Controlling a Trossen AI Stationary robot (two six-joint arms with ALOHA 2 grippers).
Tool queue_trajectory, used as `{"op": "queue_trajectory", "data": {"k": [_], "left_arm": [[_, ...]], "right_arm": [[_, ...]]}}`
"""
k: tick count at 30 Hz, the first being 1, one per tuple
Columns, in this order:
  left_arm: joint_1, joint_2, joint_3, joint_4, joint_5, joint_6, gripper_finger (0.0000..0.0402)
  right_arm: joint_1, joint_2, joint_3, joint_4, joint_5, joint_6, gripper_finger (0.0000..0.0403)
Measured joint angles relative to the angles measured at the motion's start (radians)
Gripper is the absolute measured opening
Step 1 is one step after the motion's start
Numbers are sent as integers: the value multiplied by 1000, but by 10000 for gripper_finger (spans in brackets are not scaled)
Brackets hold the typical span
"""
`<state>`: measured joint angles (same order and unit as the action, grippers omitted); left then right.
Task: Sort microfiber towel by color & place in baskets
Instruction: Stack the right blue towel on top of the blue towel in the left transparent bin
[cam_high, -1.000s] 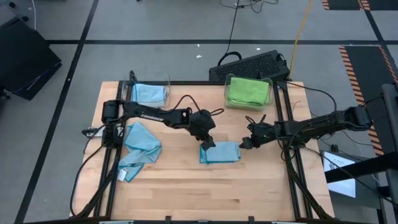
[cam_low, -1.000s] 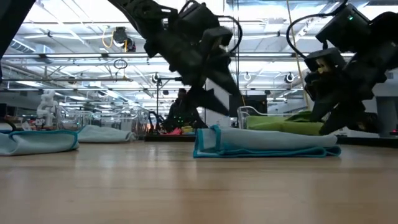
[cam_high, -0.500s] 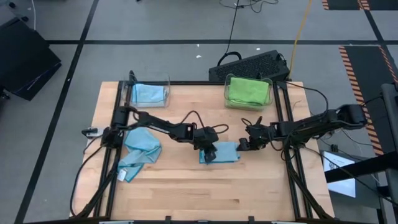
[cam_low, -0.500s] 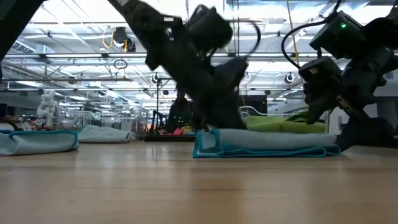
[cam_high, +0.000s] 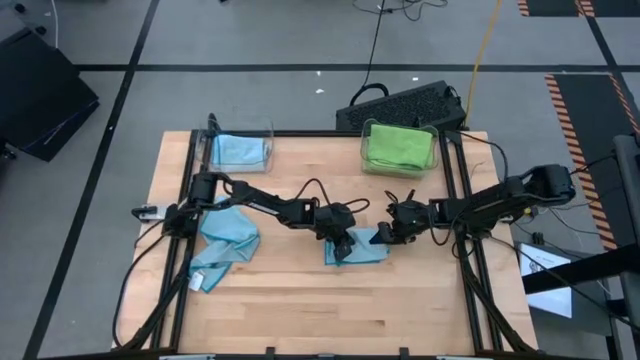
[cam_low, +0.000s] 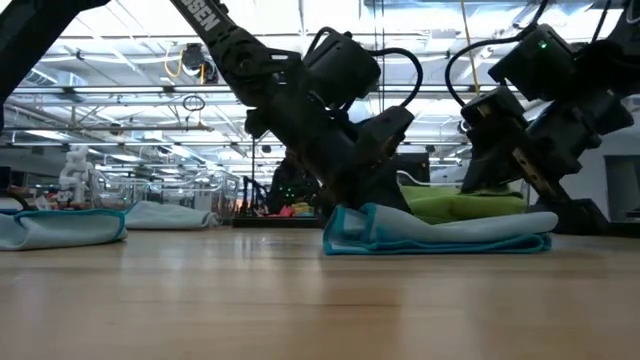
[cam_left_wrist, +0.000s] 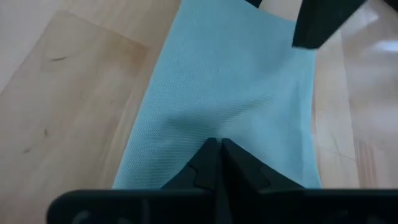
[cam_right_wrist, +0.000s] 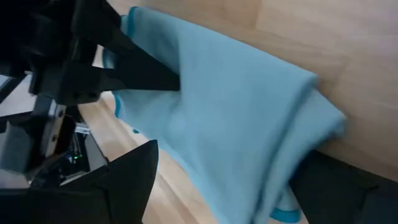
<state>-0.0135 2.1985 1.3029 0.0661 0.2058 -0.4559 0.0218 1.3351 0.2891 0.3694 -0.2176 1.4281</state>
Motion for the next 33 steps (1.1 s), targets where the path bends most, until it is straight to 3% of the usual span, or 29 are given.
{"op": "queue_trajectory", "data": {"k": [6,11,16,22,27,30,33], "left_arm": [[-1,2,-2,2,-2,9,10],[-1,2,-3,2,-5,29,5],[4,2,-3,1,-8,25,24],[13,3,-4,2,24,1,20],[20,-36,-8,-15,69,3,16],[25,-99,-14,-81,124,65,36],[25,-201,-14,-192,108,111,70]], "right_arm": [[0,108,20,148,0,-6,326],[1,193,43,249,6,-16,286],[0,223,52,271,15,-40,193],[0,223,51,271,7,-99,28],[0,218,50,266,7,-121,22],[0,184,50,262,7,-168,18],[-1,113,43,212,7,-244,18]]}}
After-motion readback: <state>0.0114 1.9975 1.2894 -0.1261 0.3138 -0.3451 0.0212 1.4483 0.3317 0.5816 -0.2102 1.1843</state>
